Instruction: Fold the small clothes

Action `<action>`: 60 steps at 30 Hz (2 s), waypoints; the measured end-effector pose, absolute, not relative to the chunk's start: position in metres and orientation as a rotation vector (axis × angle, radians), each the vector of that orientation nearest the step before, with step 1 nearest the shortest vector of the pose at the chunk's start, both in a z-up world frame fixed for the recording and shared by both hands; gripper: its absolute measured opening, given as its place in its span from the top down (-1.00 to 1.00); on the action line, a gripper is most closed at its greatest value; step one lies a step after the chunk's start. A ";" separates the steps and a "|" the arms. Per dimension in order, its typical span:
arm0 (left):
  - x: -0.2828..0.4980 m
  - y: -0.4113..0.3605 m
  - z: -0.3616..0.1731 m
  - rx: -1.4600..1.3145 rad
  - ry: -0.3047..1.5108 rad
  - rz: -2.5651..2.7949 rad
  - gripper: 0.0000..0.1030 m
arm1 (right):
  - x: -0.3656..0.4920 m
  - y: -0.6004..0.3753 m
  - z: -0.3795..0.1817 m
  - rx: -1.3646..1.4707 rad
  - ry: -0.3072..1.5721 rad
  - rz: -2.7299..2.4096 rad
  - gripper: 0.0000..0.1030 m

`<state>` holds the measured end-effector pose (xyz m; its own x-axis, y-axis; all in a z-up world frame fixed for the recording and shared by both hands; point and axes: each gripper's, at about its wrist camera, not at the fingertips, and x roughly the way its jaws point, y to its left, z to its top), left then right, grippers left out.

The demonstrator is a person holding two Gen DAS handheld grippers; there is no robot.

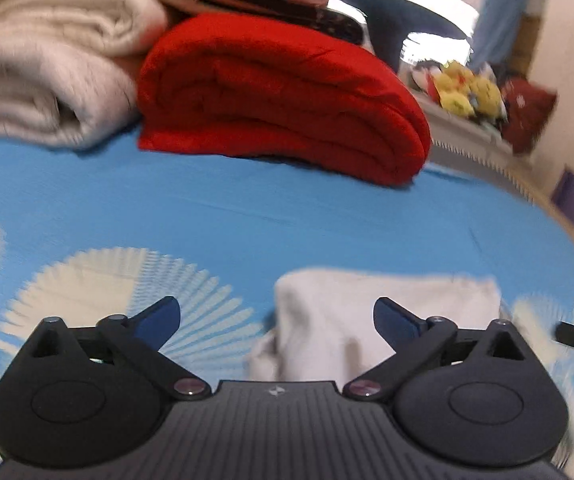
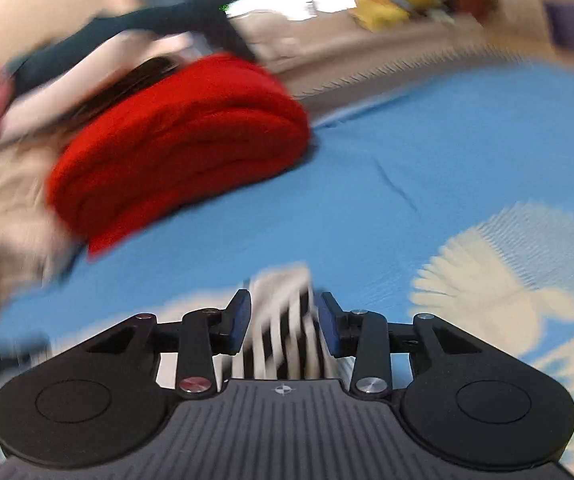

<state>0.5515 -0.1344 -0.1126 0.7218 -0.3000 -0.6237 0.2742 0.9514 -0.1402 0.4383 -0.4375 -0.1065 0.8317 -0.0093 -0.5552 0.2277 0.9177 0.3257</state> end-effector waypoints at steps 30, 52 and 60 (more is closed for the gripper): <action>0.196 -0.093 -0.094 0.108 0.685 -0.204 -0.99 | 0.131 -0.272 -0.074 0.344 0.699 -0.299 -0.66; 0.237 -0.121 -0.107 0.159 0.661 -0.184 -0.99 | 0.190 -0.268 -0.119 0.193 0.744 -0.345 -0.66; 0.233 -0.124 -0.108 0.165 0.663 -0.189 -0.99 | 0.185 -0.266 -0.120 0.200 0.749 -0.350 -0.66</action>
<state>0.2334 -0.1244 -0.1083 0.7719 -0.1207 -0.6241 0.2256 0.9699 0.0914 0.1852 -0.2660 -0.1198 0.6781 -0.2386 -0.6952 0.3799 0.9235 0.0536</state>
